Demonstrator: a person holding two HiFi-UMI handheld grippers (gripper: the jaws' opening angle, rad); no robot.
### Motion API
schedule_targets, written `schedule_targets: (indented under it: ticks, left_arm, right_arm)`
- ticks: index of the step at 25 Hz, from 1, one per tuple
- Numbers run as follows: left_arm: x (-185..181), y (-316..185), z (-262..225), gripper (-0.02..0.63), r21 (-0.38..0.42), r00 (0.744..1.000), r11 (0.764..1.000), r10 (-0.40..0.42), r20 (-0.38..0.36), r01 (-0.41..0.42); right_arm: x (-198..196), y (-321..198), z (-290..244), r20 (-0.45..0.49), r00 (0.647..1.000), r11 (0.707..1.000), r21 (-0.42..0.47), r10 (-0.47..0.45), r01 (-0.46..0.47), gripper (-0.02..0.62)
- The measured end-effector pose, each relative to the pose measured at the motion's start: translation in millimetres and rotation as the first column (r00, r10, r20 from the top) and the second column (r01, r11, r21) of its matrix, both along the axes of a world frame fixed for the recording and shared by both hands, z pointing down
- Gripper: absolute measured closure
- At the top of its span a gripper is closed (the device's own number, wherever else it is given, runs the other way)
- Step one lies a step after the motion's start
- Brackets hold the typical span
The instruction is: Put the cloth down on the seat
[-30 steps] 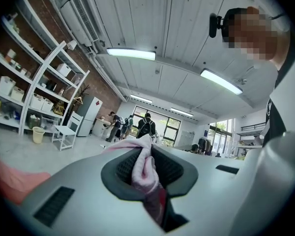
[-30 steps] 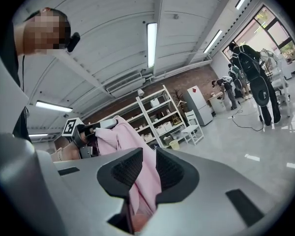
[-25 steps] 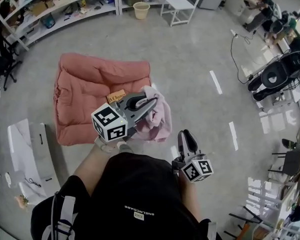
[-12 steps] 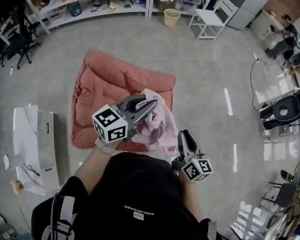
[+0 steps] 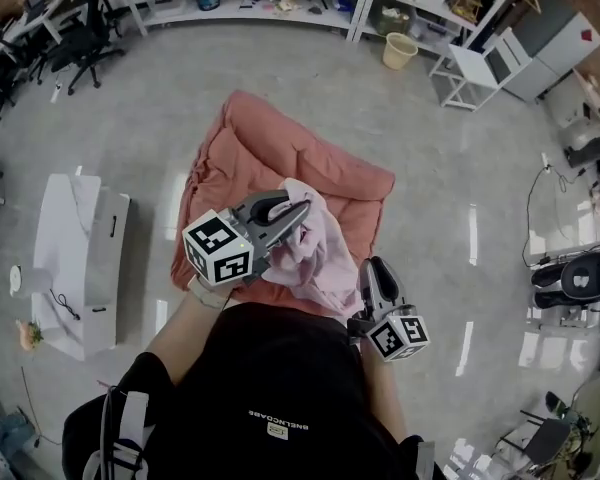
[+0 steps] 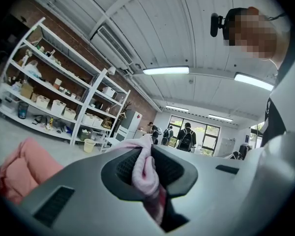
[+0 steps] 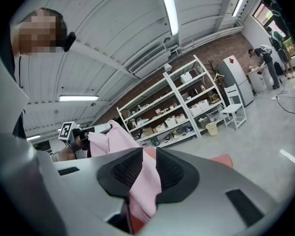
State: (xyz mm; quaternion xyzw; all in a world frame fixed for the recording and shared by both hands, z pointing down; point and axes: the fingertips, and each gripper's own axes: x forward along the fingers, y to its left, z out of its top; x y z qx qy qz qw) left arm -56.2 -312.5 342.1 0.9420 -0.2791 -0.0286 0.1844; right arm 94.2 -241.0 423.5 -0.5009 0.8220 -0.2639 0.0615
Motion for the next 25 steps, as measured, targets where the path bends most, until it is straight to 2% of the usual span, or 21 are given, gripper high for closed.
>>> schedule_targets:
  ticks: [6, 13, 21, 25]
  left_arm:
    - [-74.9, -7.0, 14.5, 0.552, -0.018, 0.993, 0.993, -0.115, 0.012, 0.115]
    - [-156.9, -12.5, 26.7, 0.552, -0.020, 0.970, 0.970, -0.241, 0.016, 0.242]
    - [-240.0, -24.9, 20.7, 0.552, 0.002, 0.921, 0.921, -0.390, 0.010, 0.390]
    - [-258.2, -28.7, 24.7, 0.552, -0.011, 0.904, 0.904, -0.427, 0.010, 0.427]
  right_arm:
    - [-57.1, -21.5, 9.3, -0.016, 0.995, 0.995, -0.018, -0.101, 0.101, 0.494]
    - [-112.2, -37.7, 16.6, -0.033, 0.980, 0.980, -0.038, -0.197, 0.195, 0.494]
    - [-153.5, -51.4, 21.7, -0.053, 0.956, 0.957, -0.051, -0.288, 0.285, 0.494]
    - [-162.6, -61.3, 22.7, -0.058, 0.949, 0.950, -0.054, -0.311, 0.308, 0.494]
